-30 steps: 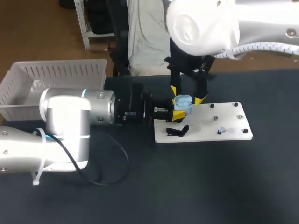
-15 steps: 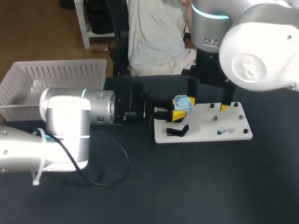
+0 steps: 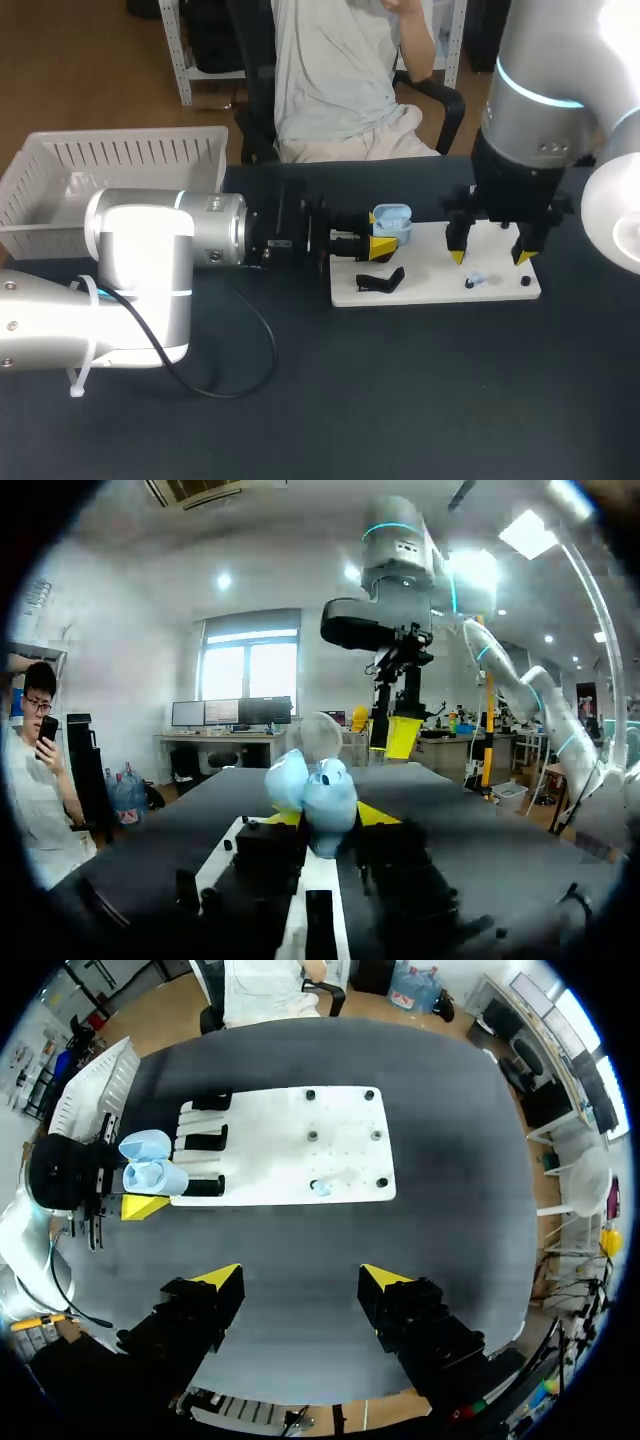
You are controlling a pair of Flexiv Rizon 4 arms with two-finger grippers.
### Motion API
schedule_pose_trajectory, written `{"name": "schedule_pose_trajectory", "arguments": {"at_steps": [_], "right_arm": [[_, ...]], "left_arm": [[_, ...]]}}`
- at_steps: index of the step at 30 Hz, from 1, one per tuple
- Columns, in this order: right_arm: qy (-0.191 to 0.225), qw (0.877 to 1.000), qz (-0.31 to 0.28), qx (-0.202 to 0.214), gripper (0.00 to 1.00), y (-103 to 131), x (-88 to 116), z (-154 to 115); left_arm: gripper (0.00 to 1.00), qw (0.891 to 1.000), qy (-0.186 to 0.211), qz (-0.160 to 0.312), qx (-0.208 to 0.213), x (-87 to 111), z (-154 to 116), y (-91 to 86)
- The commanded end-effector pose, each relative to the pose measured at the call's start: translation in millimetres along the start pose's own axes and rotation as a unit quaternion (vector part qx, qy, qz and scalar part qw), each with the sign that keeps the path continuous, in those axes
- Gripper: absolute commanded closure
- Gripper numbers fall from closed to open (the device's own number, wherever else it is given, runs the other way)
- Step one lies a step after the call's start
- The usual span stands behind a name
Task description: Pick up each earbud case from the left stands, insert the matching earbuds, close the lid, and place the case in the box.
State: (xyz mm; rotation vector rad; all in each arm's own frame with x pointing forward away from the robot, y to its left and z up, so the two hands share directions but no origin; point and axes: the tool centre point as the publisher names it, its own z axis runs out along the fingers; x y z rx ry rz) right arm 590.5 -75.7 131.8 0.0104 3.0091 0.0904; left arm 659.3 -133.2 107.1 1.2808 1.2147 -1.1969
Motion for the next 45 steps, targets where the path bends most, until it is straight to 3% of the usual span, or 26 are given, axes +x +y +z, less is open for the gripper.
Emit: {"name": "schedule_pose_trajectory", "arguments": {"at_steps": [1, 2, 6, 9, 13, 18, 45], "right_arm": [[0.01, 0.999, -0.024, -0.033, 0.35, -3.9, -9.3, 26.1], [0.014, 0.999, -0.03, -0.033, 0.39, -4.4, -9.4, 29.8], [0.021, 0.998, -0.042, -0.032, 0.4, -6.8, -10.6, 45.6], [0.015, 0.998, -0.049, -0.033, 0.35, -8.3, -11.6, 54.4], [0.01, 0.998, -0.054, -0.026, 0.51, -12.6, -17.5, 65.1], [0.004, 0.998, -0.057, -0.023, 0.55, -19.8, -25.4, 74.5], [0.016, 0.999, -0.038, -0.023, 0.58, -20.5, -46.9, 103.9]], "left_arm": [[1.0, 1.0, 0.001, 0.0, 0.0, -0.5, 0.4, 0.1], [1.0, 1.0, 0.001, 0.0, 0.0, -0.5, 0.4, 0.1], [1.0, 1.0, 0.001, 0.0, 0.0, -0.5, 0.4, 0.1], [1.0, 1.0, 0.001, 0.0, 0.0, -0.5, 0.4, 0.1], [1.0, 1.0, 0.001, 0.0, 0.0, -0.5, 0.4, 0.1], [1.0, 1.0, 0.001, 0.0, 0.0, -0.5, 0.4, 0.1], [1.0, 1.0, 0.001, 0.0, 0.0, -0.5, 0.4, 0.1]]}}
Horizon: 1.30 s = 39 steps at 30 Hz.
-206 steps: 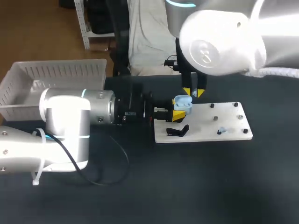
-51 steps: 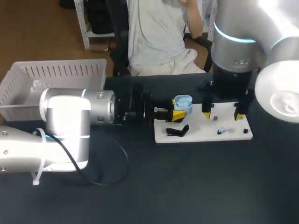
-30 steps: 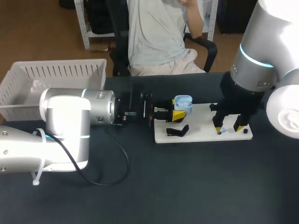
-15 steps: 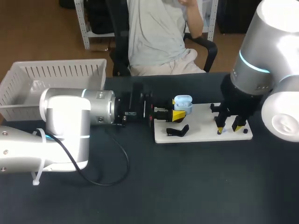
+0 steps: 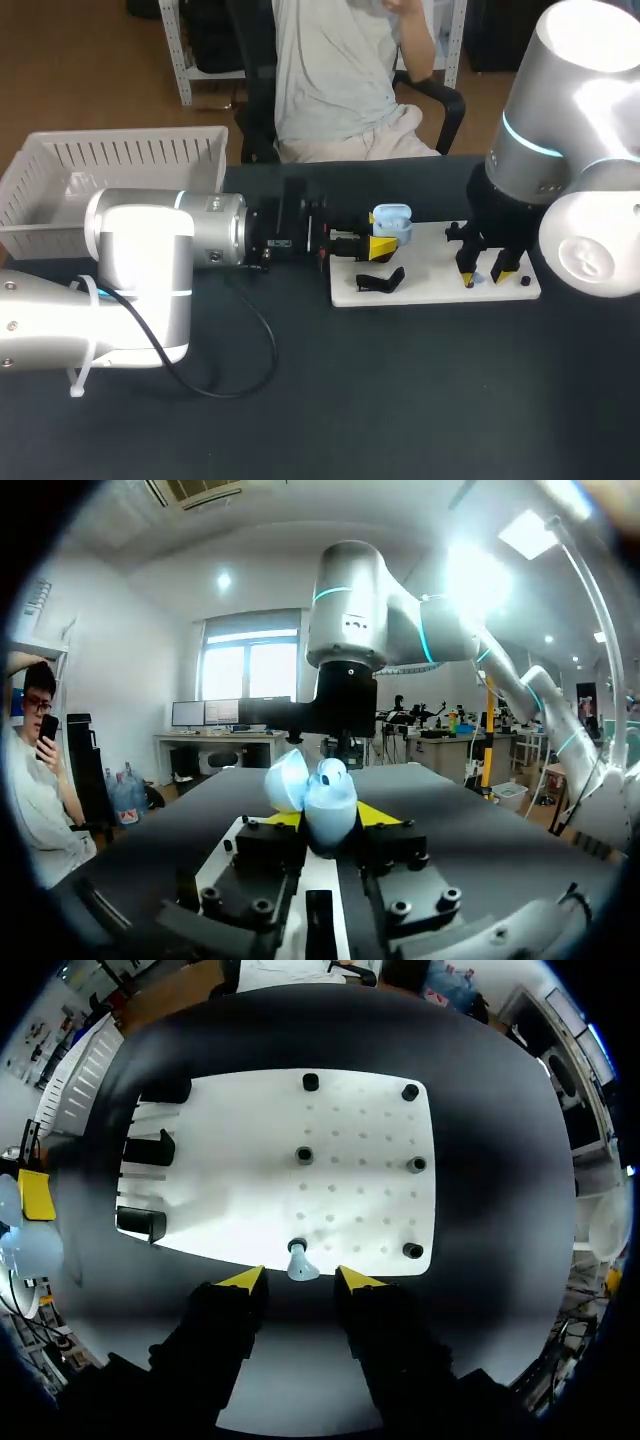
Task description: Pick up each earbud case from the left stands, insert the matching earbuds, close the lid, and place the case in the box.
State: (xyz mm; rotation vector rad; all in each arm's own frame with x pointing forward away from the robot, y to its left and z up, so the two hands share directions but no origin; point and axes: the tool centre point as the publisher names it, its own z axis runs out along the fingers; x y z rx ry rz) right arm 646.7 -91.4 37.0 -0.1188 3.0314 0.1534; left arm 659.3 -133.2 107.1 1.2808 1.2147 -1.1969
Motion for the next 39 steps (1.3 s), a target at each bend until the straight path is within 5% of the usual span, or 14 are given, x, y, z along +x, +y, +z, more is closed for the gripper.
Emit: {"name": "schedule_pose_trajectory", "arguments": {"at_steps": [1, 27, 30, 32, 39], "right_arm": [[0.002, 1.0, 0.004, 0.0, 0.58, 0.4, -3.8, 4.3], [0.008, 1.0, 0.02, -0.001, 0.75, 2.6, -3.7, 11.0], [0.009, 1.0, 0.02, -0.001, 0.82, 2.9, -3.8, 11.4], [0.009, 1.0, 0.02, 0.0, 1.0, 3.1, -3.7, 11.5], [0.008, 1.0, 0.024, 0.002, 1.0, 1.6, -4.1, 8.2]], "left_arm": [[1.0, 1.0, 0.001, 0.0, 0.0, -0.5, 0.4, 0.1], [1.0, 1.0, 0.001, 0.0, 0.0, -0.5, 0.4, 0.1], [1.0, 1.0, 0.001, 0.0, 0.0, -0.5, 0.4, 0.1], [1.0, 1.0, 0.001, 0.0, 0.0, -0.5, 0.4, 0.1], [1.0, 1.0, 0.001, 0.0, 0.0, -0.5, 0.4, 0.1]]}}
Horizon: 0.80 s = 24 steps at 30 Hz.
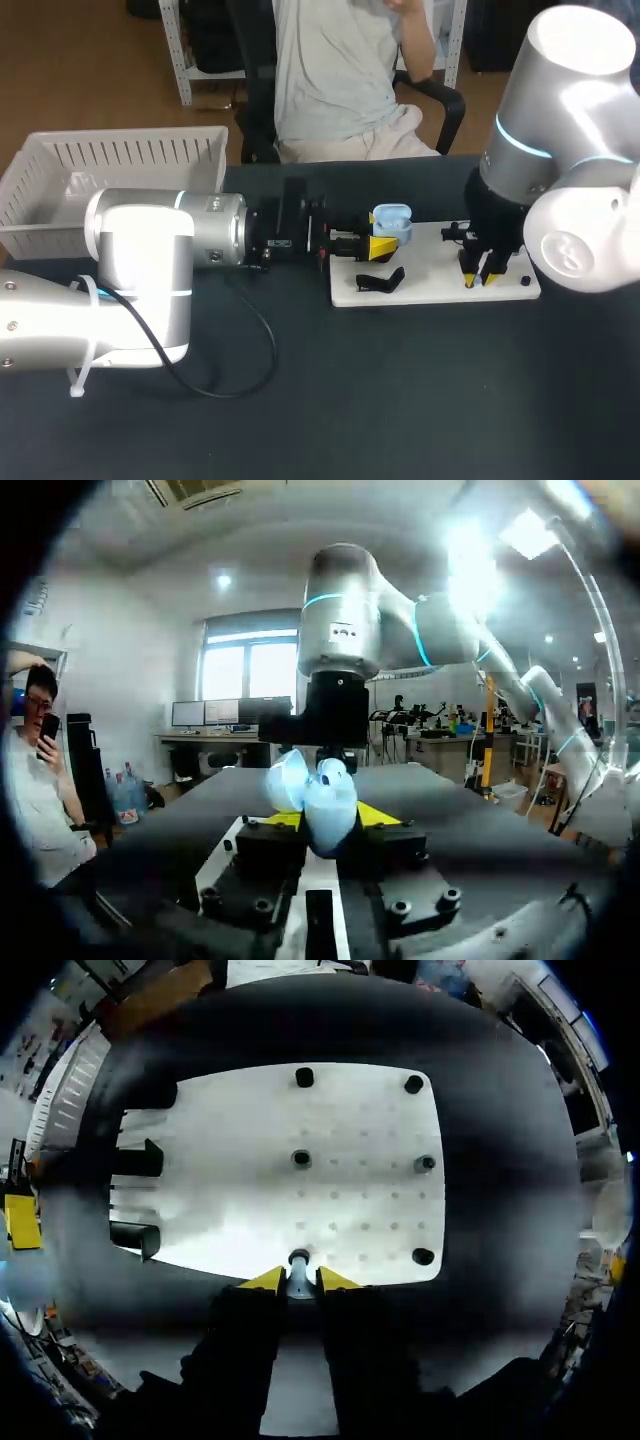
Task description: Pick up each earbud case from the left stands, insert the matching earbuds, close the lid, and place the case in the box.
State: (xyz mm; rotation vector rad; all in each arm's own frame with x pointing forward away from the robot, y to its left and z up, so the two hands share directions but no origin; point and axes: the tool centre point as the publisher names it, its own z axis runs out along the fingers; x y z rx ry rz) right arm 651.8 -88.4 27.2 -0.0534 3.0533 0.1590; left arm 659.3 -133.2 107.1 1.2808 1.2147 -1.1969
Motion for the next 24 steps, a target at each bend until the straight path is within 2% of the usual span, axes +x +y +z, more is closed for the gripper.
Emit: {"name": "schedule_pose_trajectory", "arguments": {"at_steps": [1, 11, 18, 24], "right_arm": [[-0.002, 1.0, 0.002, 0.003, 1.0, -0.2, 0.5, -3.9], [-0.016, 1.0, -0.001, 0.009, 1.0, -0.6, 12.2, -39.8], [-0.033, 0.999, -0.004, 0.021, 1.0, -0.1, 22.2, -79.9], [-0.038, 0.998, -0.015, 0.041, 1.0, 11.4, 31.2, -117.9]], "left_arm": [[1.0, 1.0, 0.001, 0.0, 0.0, -0.5, 0.4, 0.1], [1.0, 1.0, 0.001, 0.0, 0.0, -0.5, 0.4, 0.1], [1.0, 1.0, 0.001, 0.0, 0.0, -0.5, 0.4, 0.1], [1.0, 1.0, 0.001, 0.0, 0.0, -0.5, 0.4, 0.1]]}}
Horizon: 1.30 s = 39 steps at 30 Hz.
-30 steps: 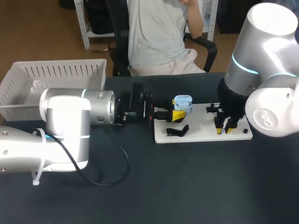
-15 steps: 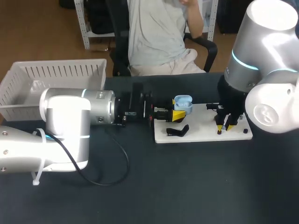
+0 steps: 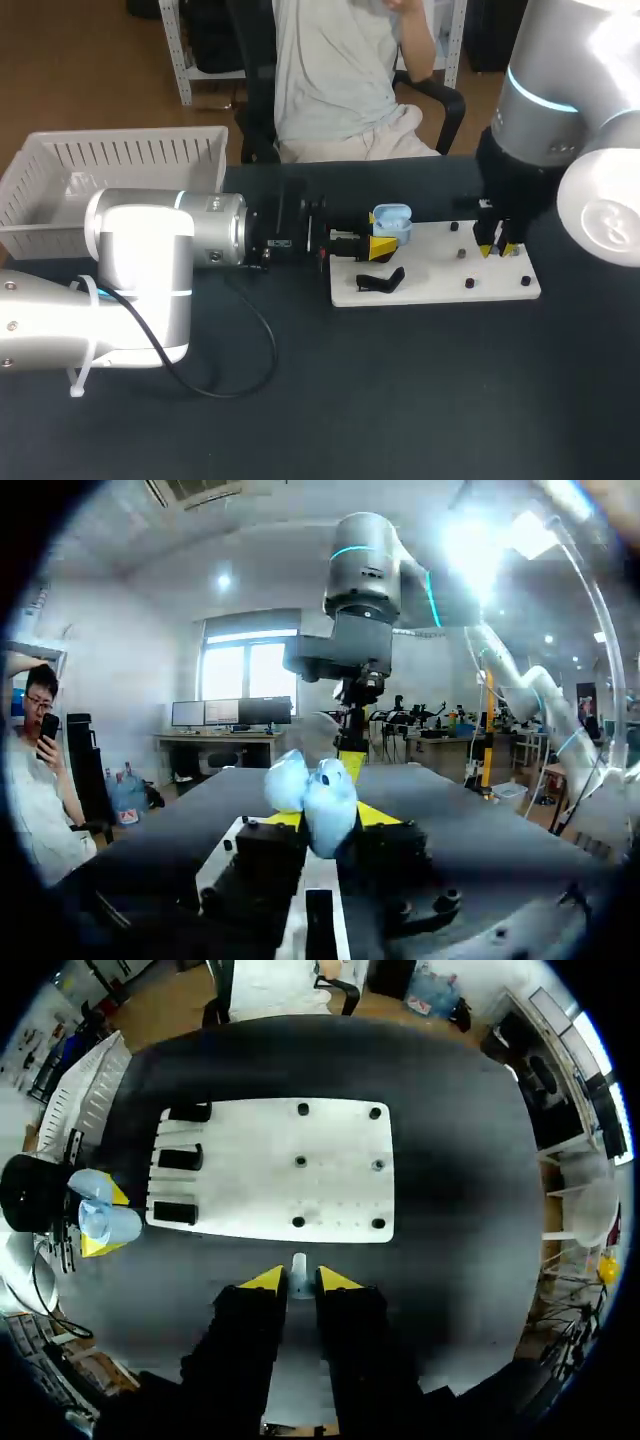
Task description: Pick up each earbud case from the left stands, insert the matching earbuds, close the lid, and place the case in the box.
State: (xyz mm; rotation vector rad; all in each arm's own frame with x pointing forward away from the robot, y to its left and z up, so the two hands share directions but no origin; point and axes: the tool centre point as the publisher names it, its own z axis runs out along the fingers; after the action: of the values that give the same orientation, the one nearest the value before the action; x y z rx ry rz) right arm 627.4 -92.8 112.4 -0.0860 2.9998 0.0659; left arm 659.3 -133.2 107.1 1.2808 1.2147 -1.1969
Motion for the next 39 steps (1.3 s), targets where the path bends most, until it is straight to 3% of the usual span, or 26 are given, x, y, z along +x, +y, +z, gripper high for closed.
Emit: {"name": "schedule_pose_trajectory", "arguments": {"at_steps": [1, 6, 19, 37, 39], "right_arm": [[-0.011, 1.0, -0.003, 0.014, 1.0, 6.8, 12.4, -35.8], [-0.003, 0.999, -0.028, 0.032, 1.0, 30.7, 13.5, -57.8], [0.019, 0.997, -0.062, 0.049, 1.0, 86.2, -0.6, -63.7], [0.02, 0.997, -0.062, 0.047, 1.0, 90.0, -2.9, -66.1], [0.025, 0.995, -0.076, 0.063, 1.0, 94.6, -6.9, -64.5]], "left_arm": [[1.0, 1.0, 0.001, 0.0, 0.0, -0.6, 0.4, 0.1], [1.0, 1.0, 0.001, 0.0, 0.0, -0.6, 0.4, 0.1], [1.0, 1.0, 0.001, 0.0, 0.0, -0.6, 0.4, 0.1], [1.0, 1.0, 0.001, 0.0, 0.0, -0.6, 0.4, 0.1], [1.0, 1.0, 0.001, 0.0, 0.0, -0.6, 0.4, 0.1]]}}
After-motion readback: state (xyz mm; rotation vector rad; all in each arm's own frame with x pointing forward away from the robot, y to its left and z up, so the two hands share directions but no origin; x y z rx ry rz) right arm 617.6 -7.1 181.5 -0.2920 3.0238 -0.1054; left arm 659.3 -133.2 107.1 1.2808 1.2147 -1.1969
